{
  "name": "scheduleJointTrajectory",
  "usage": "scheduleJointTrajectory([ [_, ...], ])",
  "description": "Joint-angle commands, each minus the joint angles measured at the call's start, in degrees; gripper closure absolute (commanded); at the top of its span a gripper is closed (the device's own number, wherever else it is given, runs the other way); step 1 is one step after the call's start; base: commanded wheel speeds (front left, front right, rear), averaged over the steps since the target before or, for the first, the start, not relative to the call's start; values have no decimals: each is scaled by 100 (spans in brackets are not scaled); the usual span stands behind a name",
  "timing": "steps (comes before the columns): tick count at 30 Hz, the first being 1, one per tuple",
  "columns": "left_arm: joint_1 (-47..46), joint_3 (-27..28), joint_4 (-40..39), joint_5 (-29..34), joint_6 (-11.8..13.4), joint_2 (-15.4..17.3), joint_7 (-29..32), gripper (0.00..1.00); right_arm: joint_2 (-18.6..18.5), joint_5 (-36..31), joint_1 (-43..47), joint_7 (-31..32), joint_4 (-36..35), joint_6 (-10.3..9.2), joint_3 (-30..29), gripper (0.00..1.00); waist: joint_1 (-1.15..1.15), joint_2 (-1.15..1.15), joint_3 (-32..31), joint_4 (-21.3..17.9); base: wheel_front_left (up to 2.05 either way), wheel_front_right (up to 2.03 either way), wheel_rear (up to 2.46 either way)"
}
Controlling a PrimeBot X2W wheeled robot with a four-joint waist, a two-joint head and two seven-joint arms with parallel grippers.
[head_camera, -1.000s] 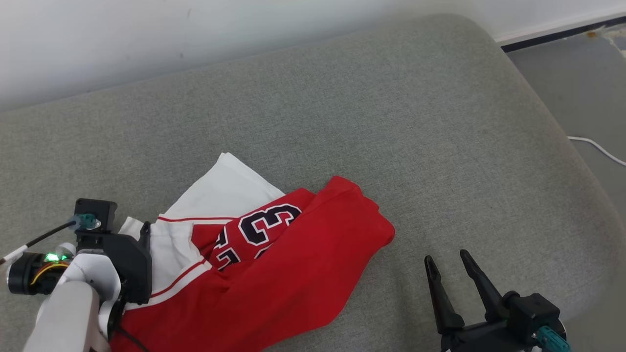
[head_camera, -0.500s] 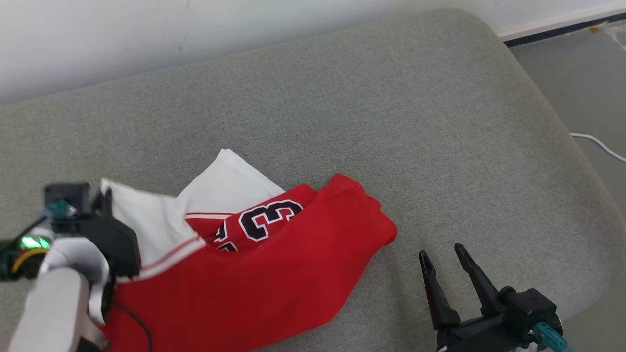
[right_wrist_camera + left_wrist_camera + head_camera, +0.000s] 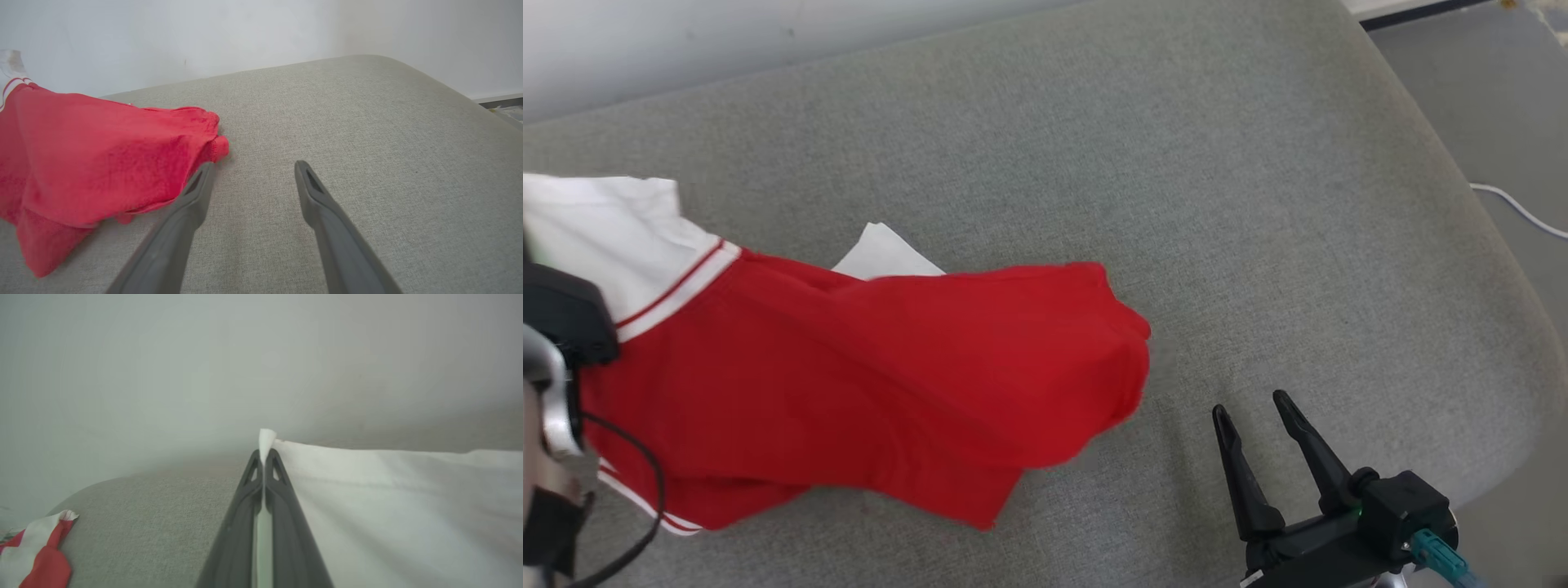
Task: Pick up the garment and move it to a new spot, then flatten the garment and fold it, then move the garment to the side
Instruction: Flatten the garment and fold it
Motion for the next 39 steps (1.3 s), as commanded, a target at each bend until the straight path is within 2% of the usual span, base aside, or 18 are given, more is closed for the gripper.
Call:
scheduleJointTrajectory([
  [1,-74,49,106,10,52,85,36,100,-8,-30,-30,19,-35,5,24,0,0,-1,162,-98,0,0,0],
  [8,-185,180,630,1,240,362,138,100,-68,-73,-110,78,-197,5,151,0,0,-1,477,-206,0,0,0],
  [10,-265,147,904,-72,145,297,130,100,-75,-83,-144,106,-258,5,178,0,0,-1,524,-174,0,0,0],
  [11,-319,117,958,-83,137,269,70,11,-74,-90,-149,116,-275,5,173,0,0,-1,532,-142,0,0,0],
  [12,-360,82,1011,-93,100,218,-2,0,-72,-96,-150,124,-292,5,152,0,0,-1,528,-93,0,0,0],
  [17,-374,3,1252,-201,-83,16,-426,0,-116,-105,-166,160,-335,5,98,0,0,-1,379,180,0,0,0],
  [22,-68,7,1031,-352,-304,-129,-852,0,-161,-106,-110,206,-369,5,3,0,0,-1,138,434,0,0,0],
  [25,125,-79,791,-431,-325,-453,-1099,0,-169,-108,-52,248,-394,5,-95,0,0,-1,-54,620,0,0,0],
  [29,588,-145,237,-528,-359,-794,-1311,0,-210,-100,4,327,-430,5,-240,0,0,-1,-347,883,0,0,0],
  [31,878,-215,-123,-557,-459,-971,-1360,0,-239,-82,37,367,-448,5,-332,0,0,-1,-470,1009,0,0,0],
  [39,2429,-391,-1418,-493,-692,-1354,-1400,0,-224,54,230,661,-369,5,-566,0,0,-1,-950,1383,0,0,0],
])
